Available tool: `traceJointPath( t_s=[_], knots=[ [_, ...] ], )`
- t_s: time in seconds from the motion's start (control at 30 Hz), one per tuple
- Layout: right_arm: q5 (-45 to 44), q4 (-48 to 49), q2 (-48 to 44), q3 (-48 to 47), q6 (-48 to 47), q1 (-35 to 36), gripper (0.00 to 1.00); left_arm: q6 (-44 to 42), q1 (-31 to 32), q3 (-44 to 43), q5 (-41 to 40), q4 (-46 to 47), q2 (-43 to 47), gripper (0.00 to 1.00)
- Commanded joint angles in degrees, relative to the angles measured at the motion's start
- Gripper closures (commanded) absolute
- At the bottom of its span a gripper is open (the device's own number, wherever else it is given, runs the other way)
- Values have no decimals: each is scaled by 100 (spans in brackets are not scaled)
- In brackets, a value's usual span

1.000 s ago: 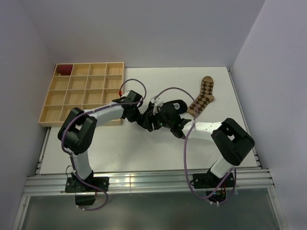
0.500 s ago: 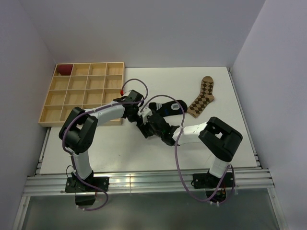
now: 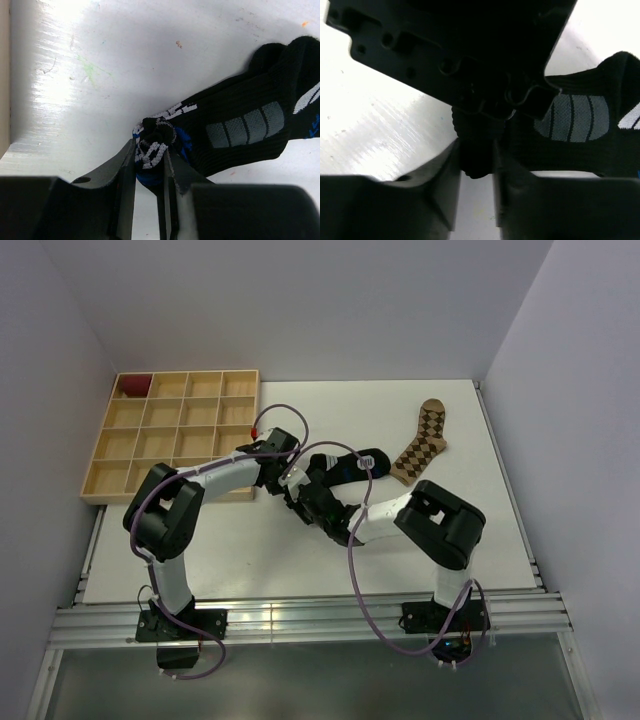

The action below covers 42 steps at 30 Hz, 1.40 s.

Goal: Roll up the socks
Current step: Roll the sock at the center of the board.

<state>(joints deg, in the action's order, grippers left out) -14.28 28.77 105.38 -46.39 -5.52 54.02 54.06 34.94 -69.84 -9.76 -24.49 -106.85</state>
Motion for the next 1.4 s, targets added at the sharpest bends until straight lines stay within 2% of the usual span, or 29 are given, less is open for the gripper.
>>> traceJointPath(
  t_s=[0.0,0.03,0.07,0.1,0.13,0.33,0.47,0.5,0.73,1.07,1.37],
  knots=[
    [-39,199,96,-195,16,74,70,-71,75,67,220,-144,-196,79],
    [-39,138,96,-212,33,74,76,-45,75,76,246,-118,-196,78],
    [-5,85,105,-221,94,74,91,-28,75,102,255,-100,-179,76],
    [22,32,97,-230,130,82,98,-10,75,111,264,-82,-179,74],
    [31,-90,96,-239,174,74,100,51,66,129,255,-47,-161,72],
    [891,-495,-61,-151,885,-303,100,481,-39,375,229,146,102,47],
    [1743,-505,-158,-19,1551,-848,100,719,-250,699,395,602,514,27],
    [1901,-444,-193,33,1658,-1075,100,754,-285,735,422,664,568,25],
    [3385,249,-106,323,3036,-1928,100,1141,-365,1174,431,1314,1192,24],
    [4898,1076,684,332,4540,-2712,100,1054,-356,1491,694,1912,1219,24],
    [5374,1166,1089,227,5016,-2967,100,904,-242,1456,783,2378,973,25]
  ],
)
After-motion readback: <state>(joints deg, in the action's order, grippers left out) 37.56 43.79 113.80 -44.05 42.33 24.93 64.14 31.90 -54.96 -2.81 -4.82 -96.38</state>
